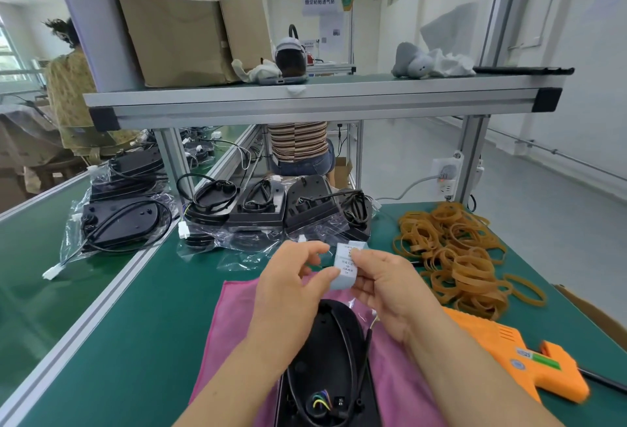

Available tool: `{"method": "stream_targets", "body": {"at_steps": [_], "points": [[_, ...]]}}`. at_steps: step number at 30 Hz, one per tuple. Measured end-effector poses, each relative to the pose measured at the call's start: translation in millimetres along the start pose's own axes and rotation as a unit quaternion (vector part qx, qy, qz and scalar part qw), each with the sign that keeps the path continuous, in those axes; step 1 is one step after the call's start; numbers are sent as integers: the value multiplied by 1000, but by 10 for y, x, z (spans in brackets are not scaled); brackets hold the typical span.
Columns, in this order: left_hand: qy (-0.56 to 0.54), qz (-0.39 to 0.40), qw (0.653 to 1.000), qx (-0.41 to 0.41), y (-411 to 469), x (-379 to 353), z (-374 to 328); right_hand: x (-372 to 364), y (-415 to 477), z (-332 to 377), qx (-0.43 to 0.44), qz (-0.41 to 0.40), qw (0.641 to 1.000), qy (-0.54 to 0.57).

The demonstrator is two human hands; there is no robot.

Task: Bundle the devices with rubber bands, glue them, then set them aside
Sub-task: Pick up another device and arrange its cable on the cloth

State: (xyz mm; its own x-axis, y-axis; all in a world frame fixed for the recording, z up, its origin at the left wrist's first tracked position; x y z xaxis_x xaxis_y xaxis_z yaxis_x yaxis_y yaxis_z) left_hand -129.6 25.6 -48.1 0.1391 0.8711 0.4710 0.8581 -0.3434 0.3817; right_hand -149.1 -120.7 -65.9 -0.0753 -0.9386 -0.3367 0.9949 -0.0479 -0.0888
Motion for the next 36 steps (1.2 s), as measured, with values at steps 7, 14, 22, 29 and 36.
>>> {"method": "stream_targets", "body": {"at_steps": [7,14,22,29,36], "points": [[78,18,995,-61,45,-43,-113,-20,-63,36,13,8,1000,9],[86,13,993,-84,34,-62,-154,35,-42,-5,15,-12,1000,-14],[172,-12,974,-144,5,-108,-123,45,36,-55,-24,-33,999,11],[-49,7,999,-23,-31,-55,-48,245,192,-16,-16,-97,994,-48],[-164,97,951,244,-181,65,412,760,297,103,-46,-148,860,-486]]}}
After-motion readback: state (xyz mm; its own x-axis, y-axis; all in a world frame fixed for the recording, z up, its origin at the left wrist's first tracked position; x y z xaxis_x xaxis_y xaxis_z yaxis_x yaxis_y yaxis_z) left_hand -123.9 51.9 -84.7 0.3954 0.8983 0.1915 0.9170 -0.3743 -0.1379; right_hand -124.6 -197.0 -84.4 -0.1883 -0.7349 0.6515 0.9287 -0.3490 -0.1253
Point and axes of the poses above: each hand's wrist, its own y-axis towards the middle knuckle, its own x-axis out of the back of the hand, z = x × y, the point moved 4 cm from there along y, towards the middle knuckle, and after that the axes turned 12 degrees about z, right-handed, at the moved point
